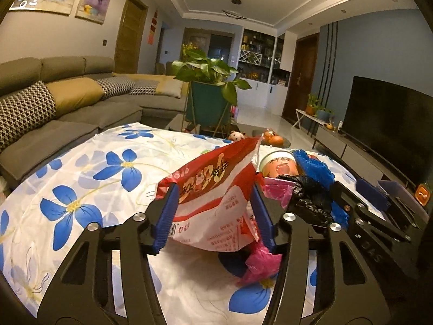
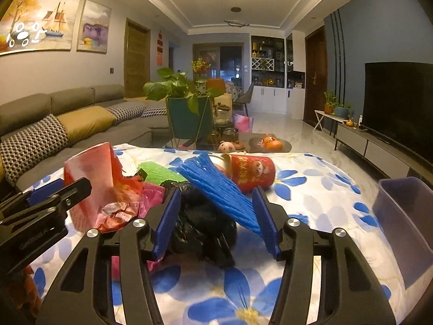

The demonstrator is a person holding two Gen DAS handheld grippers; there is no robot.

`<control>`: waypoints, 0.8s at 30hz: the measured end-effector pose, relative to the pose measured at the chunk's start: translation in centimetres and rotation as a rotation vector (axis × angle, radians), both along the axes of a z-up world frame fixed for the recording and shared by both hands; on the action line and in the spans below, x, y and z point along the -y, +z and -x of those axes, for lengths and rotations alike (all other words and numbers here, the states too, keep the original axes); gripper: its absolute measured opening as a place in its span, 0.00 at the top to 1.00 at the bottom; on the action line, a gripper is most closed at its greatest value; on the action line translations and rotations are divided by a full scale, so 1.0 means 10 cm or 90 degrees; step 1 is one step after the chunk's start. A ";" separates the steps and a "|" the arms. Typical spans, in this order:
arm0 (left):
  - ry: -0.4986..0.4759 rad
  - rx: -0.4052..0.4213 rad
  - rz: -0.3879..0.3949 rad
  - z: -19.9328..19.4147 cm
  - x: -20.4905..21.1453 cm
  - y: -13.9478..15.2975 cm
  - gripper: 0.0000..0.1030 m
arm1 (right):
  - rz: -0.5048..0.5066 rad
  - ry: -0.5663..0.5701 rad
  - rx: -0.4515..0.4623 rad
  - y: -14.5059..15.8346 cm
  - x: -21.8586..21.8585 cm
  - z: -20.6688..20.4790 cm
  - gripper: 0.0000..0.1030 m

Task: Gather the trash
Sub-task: 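Grasp the red-and-white snack bag with the left tool while the right tool grasps the blue foam net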

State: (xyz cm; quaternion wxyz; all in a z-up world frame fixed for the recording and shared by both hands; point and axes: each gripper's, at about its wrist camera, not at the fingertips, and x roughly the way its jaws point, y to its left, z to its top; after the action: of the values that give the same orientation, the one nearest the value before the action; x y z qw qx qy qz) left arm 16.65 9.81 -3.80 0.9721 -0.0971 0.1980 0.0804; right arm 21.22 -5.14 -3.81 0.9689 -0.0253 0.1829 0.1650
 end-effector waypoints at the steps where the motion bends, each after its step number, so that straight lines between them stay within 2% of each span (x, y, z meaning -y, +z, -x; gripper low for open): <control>1: 0.000 -0.002 0.001 -0.01 -0.01 -0.01 0.55 | 0.001 0.001 -0.002 -0.01 -0.01 -0.04 0.52; 5: -0.011 -0.005 0.011 -0.03 -0.02 -0.02 0.66 | -0.004 0.001 -0.015 -0.03 -0.02 -0.14 0.61; 7: -0.016 -0.005 0.012 -0.03 -0.02 -0.03 0.72 | -0.005 0.005 -0.021 -0.04 -0.02 -0.18 0.72; 12: -0.022 -0.001 0.011 0.00 -0.02 -0.02 0.83 | -0.007 0.021 -0.028 -0.06 -0.03 -0.21 0.90; 18: -0.018 0.011 0.019 0.13 -0.05 0.02 0.95 | -0.020 0.014 -0.006 0.02 0.05 -0.13 0.93; 24: 0.010 0.039 0.037 0.39 -0.14 0.16 0.96 | -0.065 -0.006 0.027 0.21 0.33 0.11 0.93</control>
State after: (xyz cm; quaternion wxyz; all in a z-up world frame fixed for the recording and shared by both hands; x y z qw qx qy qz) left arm 12.78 11.25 -2.16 0.9738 -0.1294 0.1696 0.0791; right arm 20.17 -8.40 -1.67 0.9733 0.0215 0.1534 0.1692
